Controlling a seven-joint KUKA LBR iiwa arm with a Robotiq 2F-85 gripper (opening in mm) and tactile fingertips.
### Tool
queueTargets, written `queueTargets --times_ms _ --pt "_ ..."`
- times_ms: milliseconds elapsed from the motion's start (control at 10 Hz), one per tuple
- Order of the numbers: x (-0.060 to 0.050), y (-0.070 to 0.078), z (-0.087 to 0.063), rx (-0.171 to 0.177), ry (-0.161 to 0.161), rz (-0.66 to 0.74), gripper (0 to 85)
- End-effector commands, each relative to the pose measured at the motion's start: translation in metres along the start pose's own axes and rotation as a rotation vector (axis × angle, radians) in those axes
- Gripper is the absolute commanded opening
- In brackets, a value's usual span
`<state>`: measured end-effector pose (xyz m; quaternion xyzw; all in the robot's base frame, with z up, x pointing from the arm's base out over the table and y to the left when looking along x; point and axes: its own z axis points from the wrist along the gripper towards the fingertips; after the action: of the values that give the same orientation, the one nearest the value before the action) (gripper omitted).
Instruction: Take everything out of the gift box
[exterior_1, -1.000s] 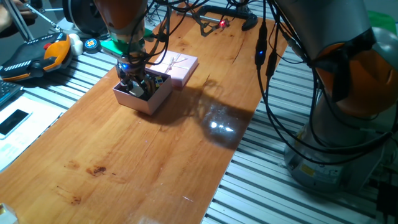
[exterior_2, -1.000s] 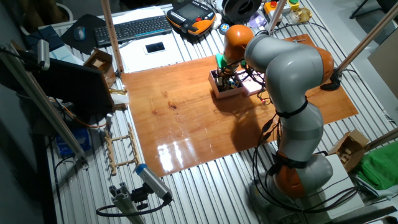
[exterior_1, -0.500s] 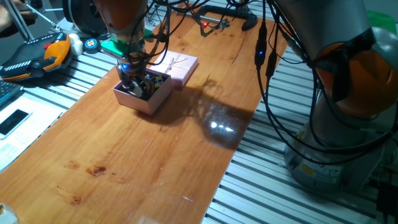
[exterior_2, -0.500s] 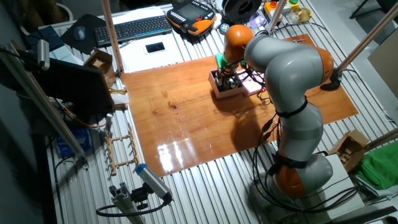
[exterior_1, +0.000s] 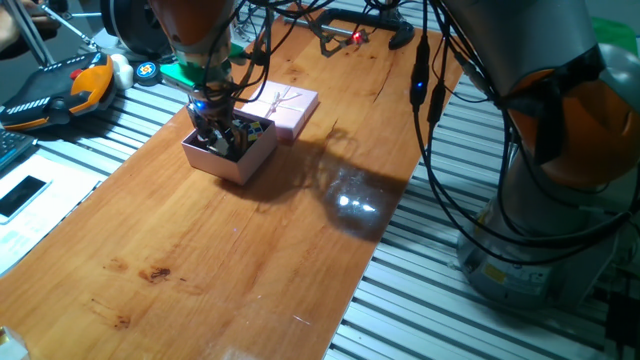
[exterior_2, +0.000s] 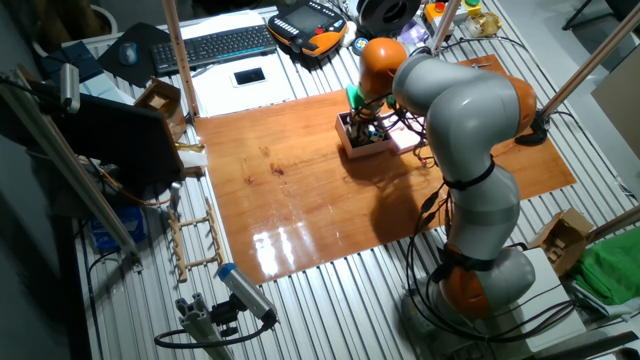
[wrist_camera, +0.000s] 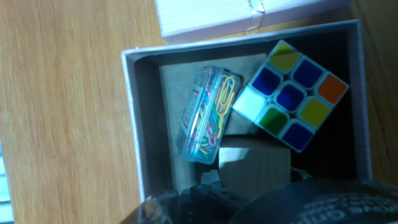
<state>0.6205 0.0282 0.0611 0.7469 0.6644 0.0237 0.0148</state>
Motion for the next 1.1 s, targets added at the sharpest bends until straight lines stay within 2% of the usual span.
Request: queueTargets --times_ms 0,400,700,900,1000 --pt "0.0 0.0 -0.002 0.003 0.0 0.001 43.0" --pt "0.0 -0.002 -0.012 0.004 -0.016 0.002 33.0" --pt "-0.001 -0.004 -0.025 0.002 -0.03 0.001 17.3" --pt "-0.002 -0.006 -0.033 -0.009 -0.03 -0.004 4.7" --pt "-0.003 -0.006 -0.038 -0.013 -0.029 -0.004 1.0"
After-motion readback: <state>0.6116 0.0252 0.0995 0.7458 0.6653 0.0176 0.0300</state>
